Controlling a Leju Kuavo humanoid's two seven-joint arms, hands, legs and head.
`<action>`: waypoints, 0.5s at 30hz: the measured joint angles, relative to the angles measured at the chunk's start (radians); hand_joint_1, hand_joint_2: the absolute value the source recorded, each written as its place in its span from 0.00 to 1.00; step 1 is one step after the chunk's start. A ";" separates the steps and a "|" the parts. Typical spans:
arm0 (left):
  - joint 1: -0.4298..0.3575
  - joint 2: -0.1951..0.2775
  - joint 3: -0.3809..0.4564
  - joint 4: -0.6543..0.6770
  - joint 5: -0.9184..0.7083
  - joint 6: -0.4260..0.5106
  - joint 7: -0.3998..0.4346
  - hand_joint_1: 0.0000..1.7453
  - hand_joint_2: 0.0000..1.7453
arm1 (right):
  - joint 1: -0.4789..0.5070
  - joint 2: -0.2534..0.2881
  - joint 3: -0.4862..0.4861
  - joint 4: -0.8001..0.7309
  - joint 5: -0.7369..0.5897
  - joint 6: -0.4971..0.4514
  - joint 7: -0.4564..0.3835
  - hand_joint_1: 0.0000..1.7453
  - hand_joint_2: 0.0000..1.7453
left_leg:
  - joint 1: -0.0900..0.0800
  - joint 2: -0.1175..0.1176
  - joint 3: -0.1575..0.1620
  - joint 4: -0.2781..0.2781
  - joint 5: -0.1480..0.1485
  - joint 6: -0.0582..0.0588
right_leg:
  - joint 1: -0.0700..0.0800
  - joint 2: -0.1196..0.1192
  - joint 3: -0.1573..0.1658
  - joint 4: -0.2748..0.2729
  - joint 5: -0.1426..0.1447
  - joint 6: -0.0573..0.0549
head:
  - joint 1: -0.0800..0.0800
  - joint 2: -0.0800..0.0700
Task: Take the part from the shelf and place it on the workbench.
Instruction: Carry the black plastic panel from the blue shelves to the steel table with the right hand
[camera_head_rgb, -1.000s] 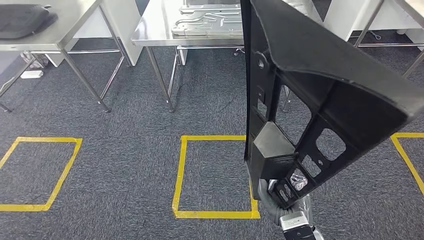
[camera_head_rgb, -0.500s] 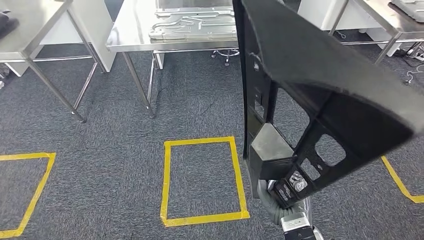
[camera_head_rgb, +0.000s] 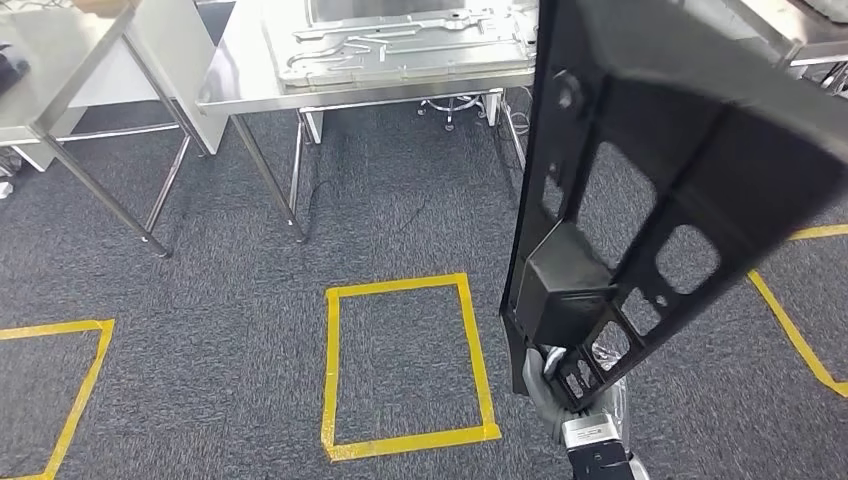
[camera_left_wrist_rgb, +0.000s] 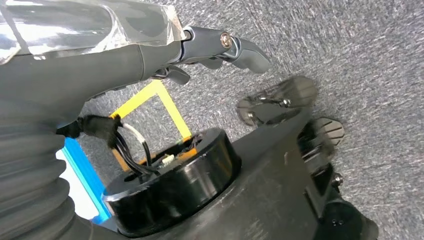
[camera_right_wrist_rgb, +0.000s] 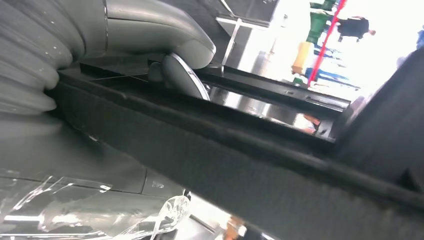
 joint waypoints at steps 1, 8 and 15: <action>0.000 0.000 0.000 0.000 0.001 0.000 0.000 0.00 1.00 | 0.001 0.005 0.000 0.000 -0.002 -0.001 -0.010 1.00 1.00 | 0.006 0.000 -0.045 0.088 -0.033 -0.006 | 0.000 0.000 0.001 0.000 -0.001 -0.002 | 0.000 0.000; -0.001 0.001 -0.003 0.001 0.002 -0.002 0.003 0.00 1.00 | 0.011 0.046 -0.025 0.002 -0.034 -0.001 -0.161 1.00 1.00 | -0.019 0.001 0.024 -0.128 0.120 0.049 | 0.013 0.005 0.031 -0.009 -0.017 -0.002 | 0.000 0.000; -0.001 -0.004 -0.005 0.001 0.024 0.008 0.005 0.00 1.00 | 0.022 0.067 -0.047 0.005 -0.162 -0.001 -0.120 1.00 1.00 | -0.012 0.004 0.081 -0.219 0.133 0.051 | 0.027 0.004 -0.035 0.142 -0.113 0.026 | 0.003 0.000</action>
